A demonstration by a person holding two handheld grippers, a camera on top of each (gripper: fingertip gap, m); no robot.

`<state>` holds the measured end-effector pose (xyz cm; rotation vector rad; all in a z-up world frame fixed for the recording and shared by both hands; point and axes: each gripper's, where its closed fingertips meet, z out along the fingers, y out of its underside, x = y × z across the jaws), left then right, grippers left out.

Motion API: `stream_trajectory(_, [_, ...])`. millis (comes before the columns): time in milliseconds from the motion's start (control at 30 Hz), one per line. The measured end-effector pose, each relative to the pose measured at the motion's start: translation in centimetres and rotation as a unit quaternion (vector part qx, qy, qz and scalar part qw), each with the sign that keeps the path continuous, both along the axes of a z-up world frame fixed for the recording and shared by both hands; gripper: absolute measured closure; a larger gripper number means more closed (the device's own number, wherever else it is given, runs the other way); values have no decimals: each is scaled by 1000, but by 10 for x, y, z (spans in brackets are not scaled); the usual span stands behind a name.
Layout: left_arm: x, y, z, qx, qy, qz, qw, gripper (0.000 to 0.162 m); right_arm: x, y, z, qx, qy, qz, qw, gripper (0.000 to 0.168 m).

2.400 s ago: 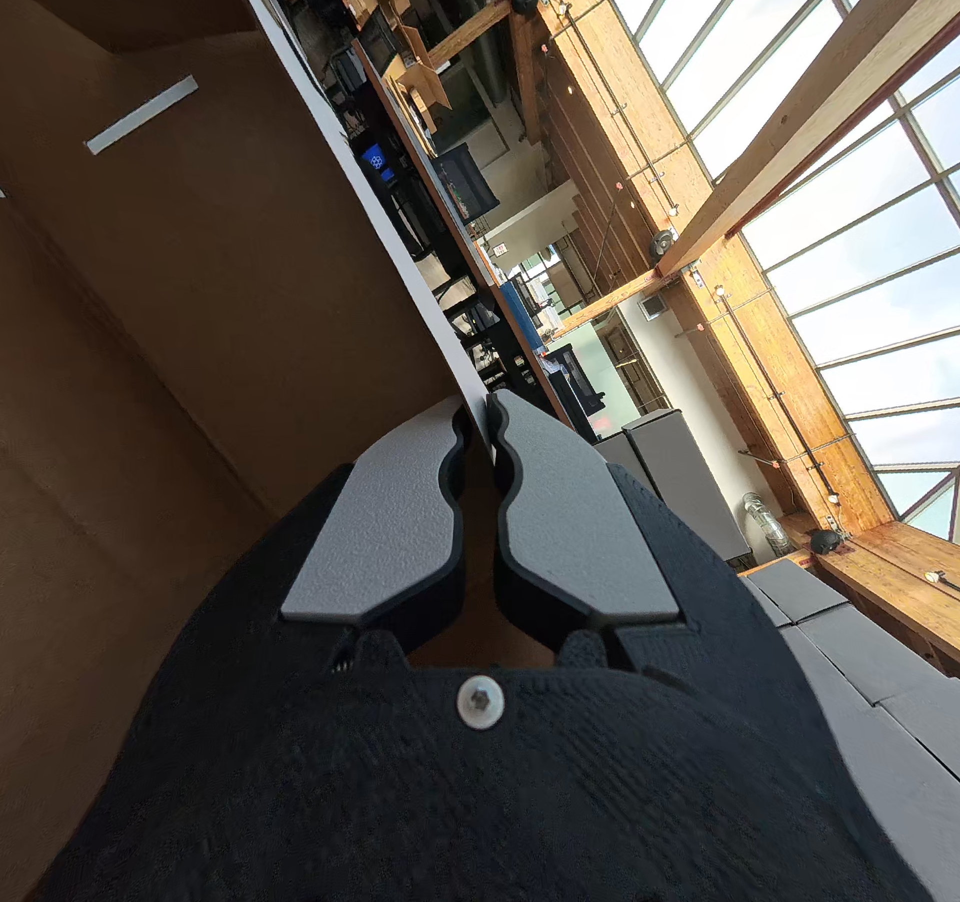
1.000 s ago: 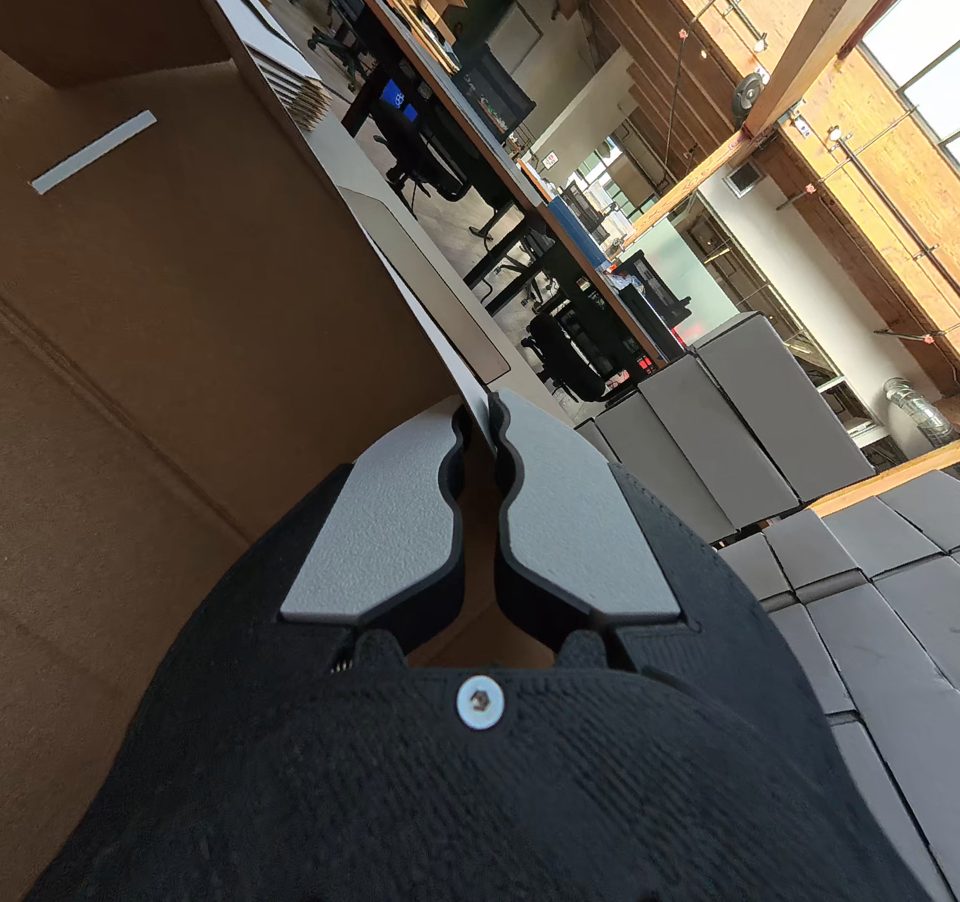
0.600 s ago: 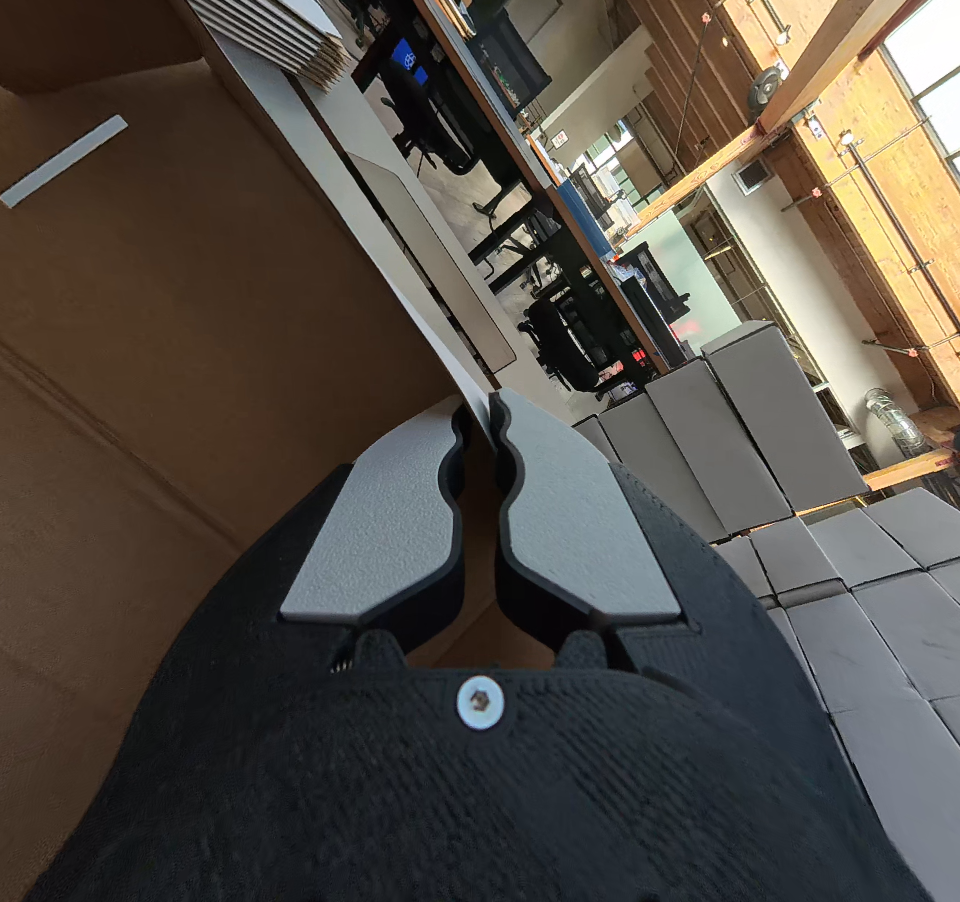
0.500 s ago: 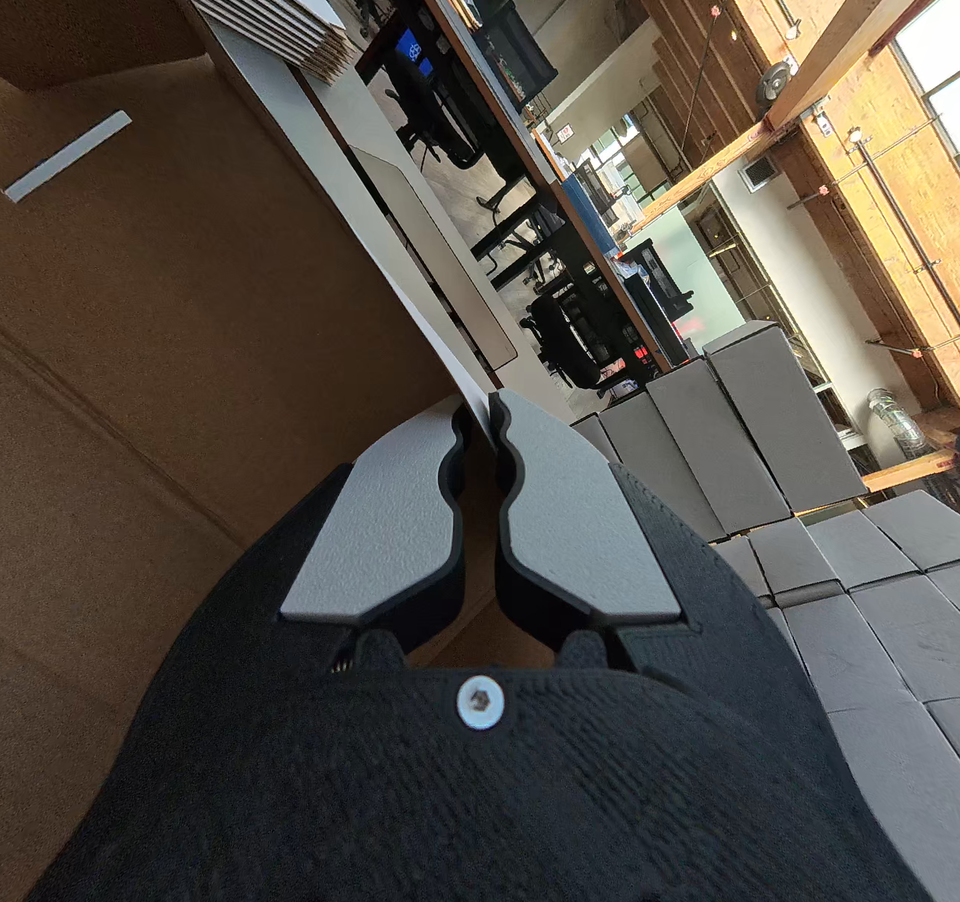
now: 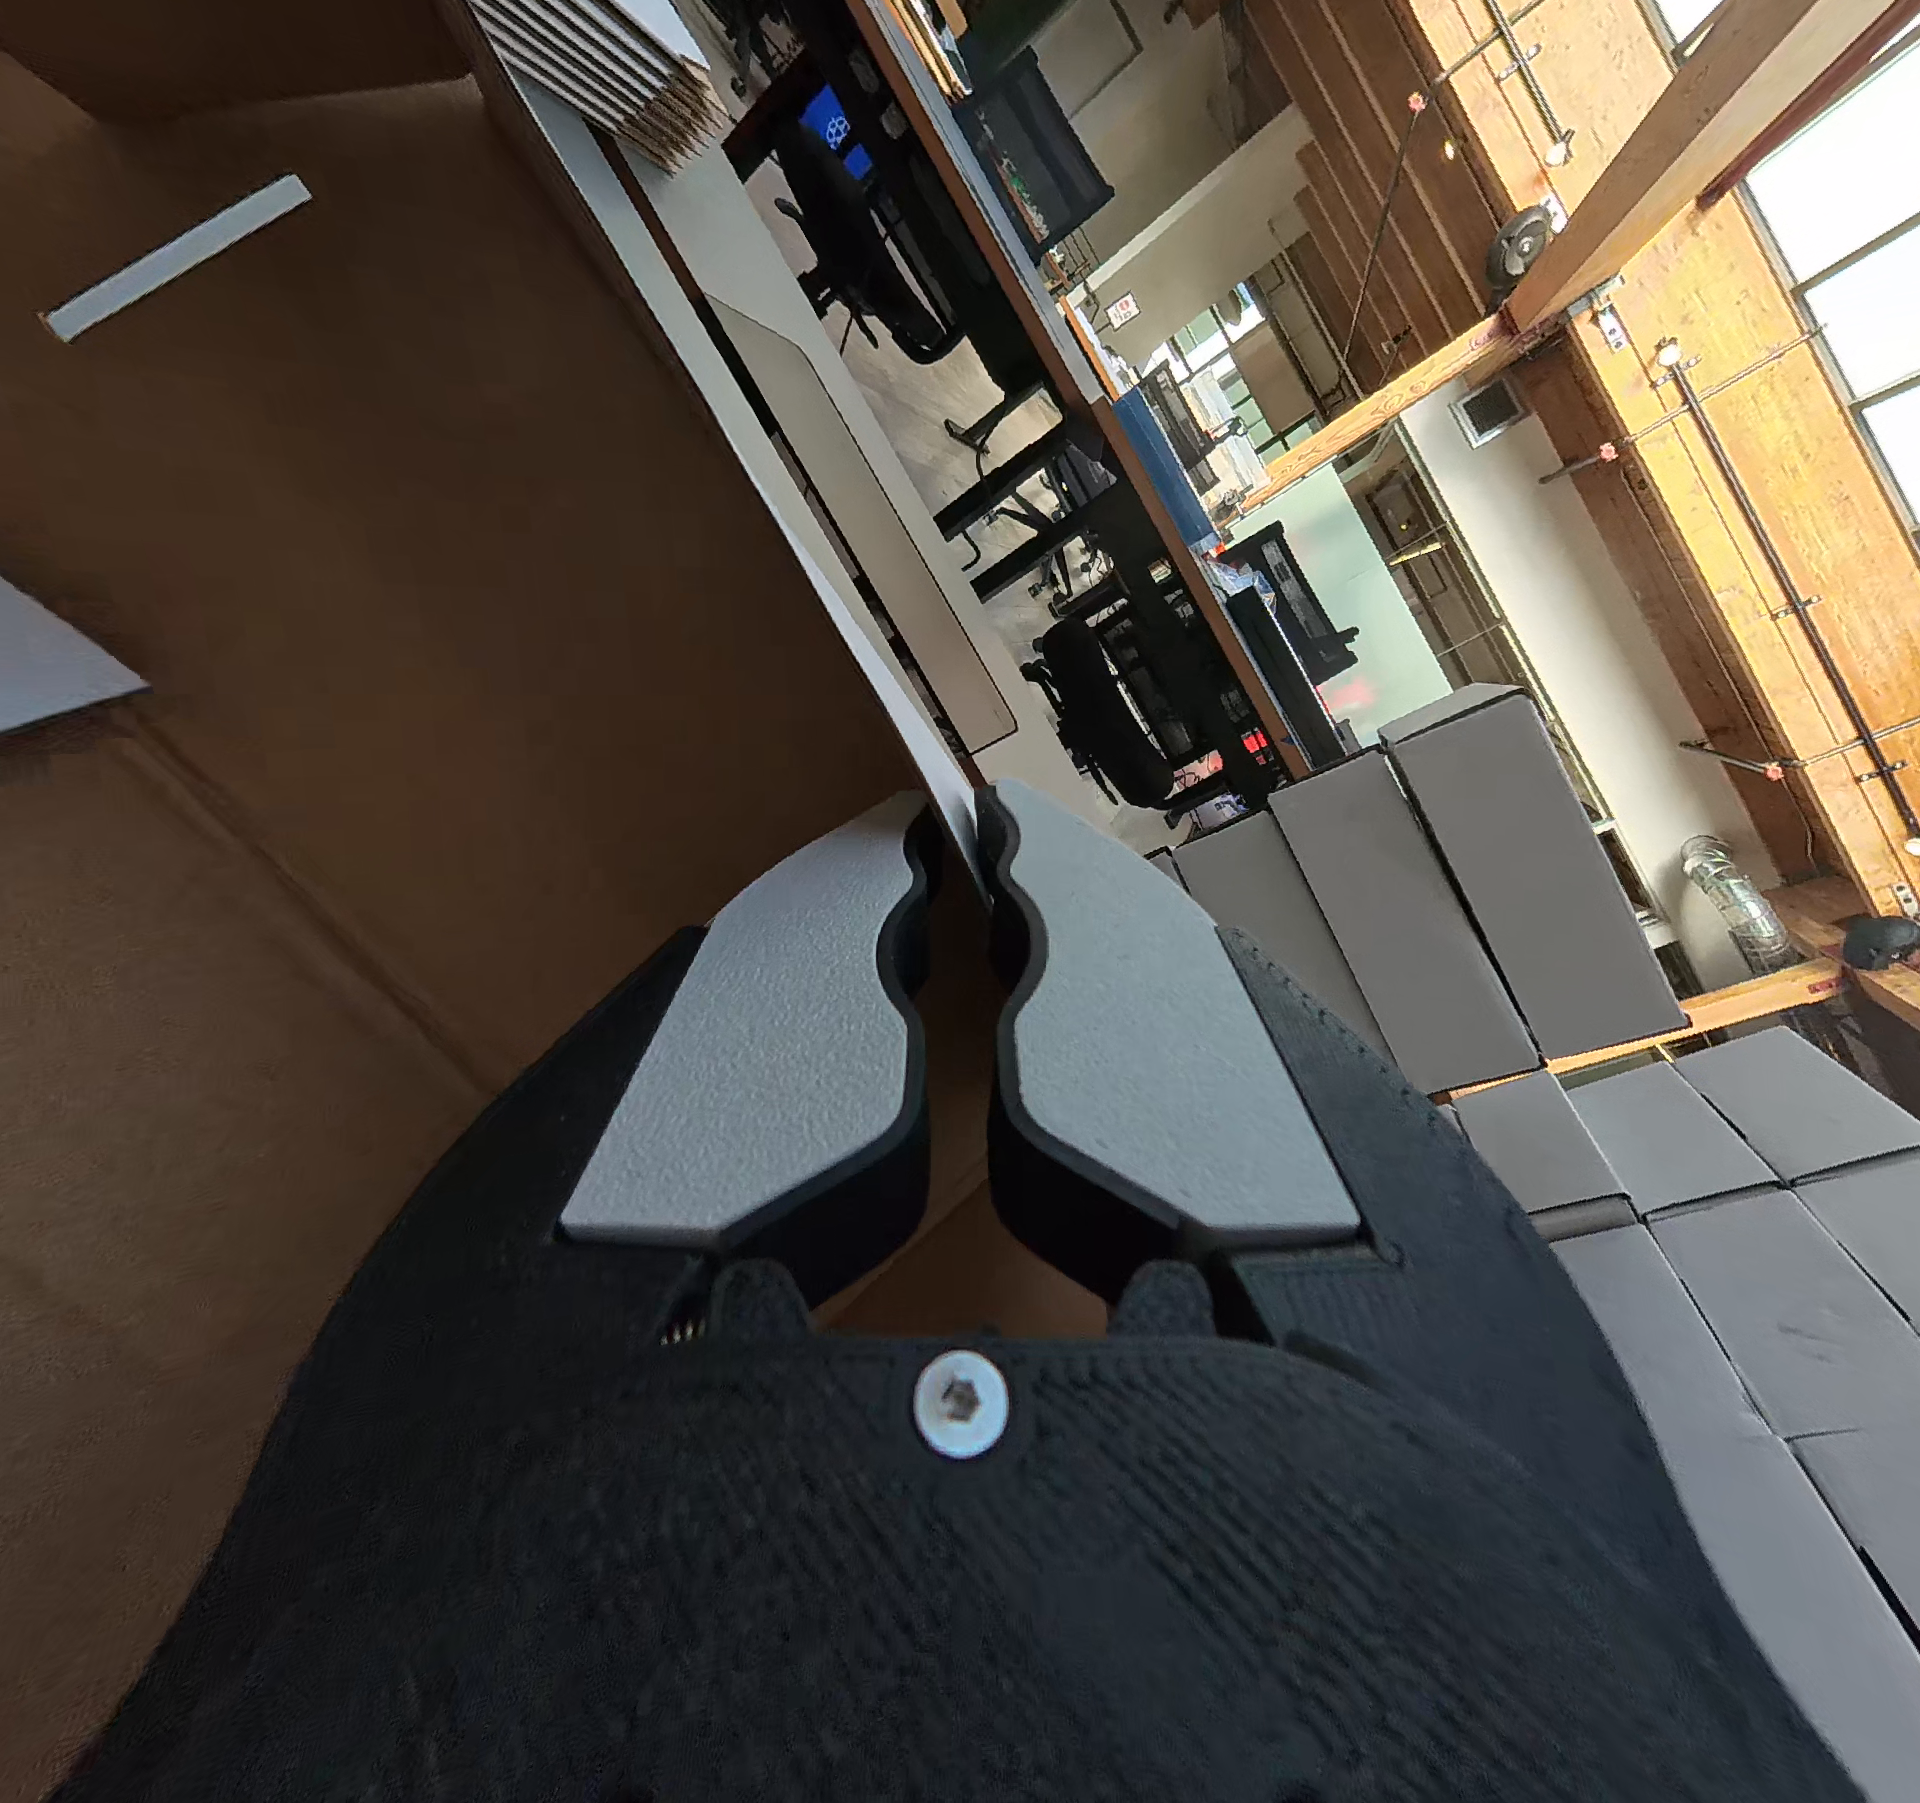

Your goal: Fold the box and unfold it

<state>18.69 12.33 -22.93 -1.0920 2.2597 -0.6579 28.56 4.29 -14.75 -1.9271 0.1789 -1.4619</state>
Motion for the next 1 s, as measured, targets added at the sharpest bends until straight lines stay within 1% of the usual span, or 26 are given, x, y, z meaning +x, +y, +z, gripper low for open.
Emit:
stream_trajectory(33, [0, -1, -4, 40, 0, -16, 999, 162, 0, 0, 0, 3, 0, 3, 1000, 162])
stream_trajectory(67, [1, -1, -5, 66, -1, -24, 998, 162, 0, 0, 0, 4, -2, 5, 1000, 162])
stream_trajectory(133, [1, -1, -6, 81, -1, -30, 996, 162, 0, 0, 1, 5, -9, 12, 1000, 161])
stream_trajectory(200, [1, -1, -5, 62, -5, -32, 998, 162, -1, 0, 1, 5, -14, 15, 1000, 162])
stream_trajectory(267, [0, 0, 4, 14, -18, -31, 999, 162, -1, 0, 1, 0, -18, 17, 1000, 162])
stream_trajectory(300, [2, 5, 19, -15, -44, -17, 999, 162, -1, 0, 1, -2, -20, 19, 1000, 161])
stream_trajectory(333, [5, 12, 43, -51, -90, -3, 995, 162, -1, 0, 2, -4, -21, 21, 1000, 162])
stream_trajectory(400, [9, 29, 96, -138, -182, 15, 973, 162, -1, 0, 2, -9, -21, 22, 1000, 162])
stream_trajectory(433, [11, 46, 119, -169, -219, 37, 960, 162, -1, 0, 2, -7, -17, 22, 1000, 162])
stream_trajectory(467, [15, 68, 136, -185, -249, 66, 948, 162, 0, 0, 2, -7, -13, 23, 1000, 162])
stream_trajectory(500, [20, 91, 143, -188, -265, 94, 941, 162, 1, 0, 1, -11, -8, 25, 1000, 162])
stream_trajectory(533, [27, 112, 142, -185, -264, 114, 940, 162, 2, 0, 0, -14, 0, 27, 1000, 162])
stream_trajectory(567, [34, 126, 132, -183, -244, 124, 944, 161, 4, 1, 0, -14, 12, 28, 999, 162])
stream_trajectory(600, [41, 132, 119, -186, -215, 119, 951, 157, 6, 2, -1, -14, 25, 29, 999, 162])
stream_trajectory(633, [47, 134, 106, -193, -187, 111, 957, 155, 8, 2, -3, -12, 36, 29, 999, 162])
stream_trajectory(700, [56, 127, 85, -205, -149, 87, 963, 153, 9, 2, -4, -3, 37, 29, 999, 162])
stream_trajectory(800, [67, 117, 65, -162, -132, 46, 977, 148, 0, 0, 1, 1, -6, 31, 999, 162])
stream_trajectory(867, [72, 114, 51, -139, -112, 29, 984, 142, -6, -1, 4, -4, -16, 33, 999, 162])
stream_trajectory(933, [72, 109, 42, -157, -85, 23, 984, 145, -10, -3, 5, -7, -15, 36, 999, 162])
stream_trajectory(1000, [67, 104, 43, -189, -71, 15, 979, 149, -14, -5, 5, -6, -18, 34, 999, 162])
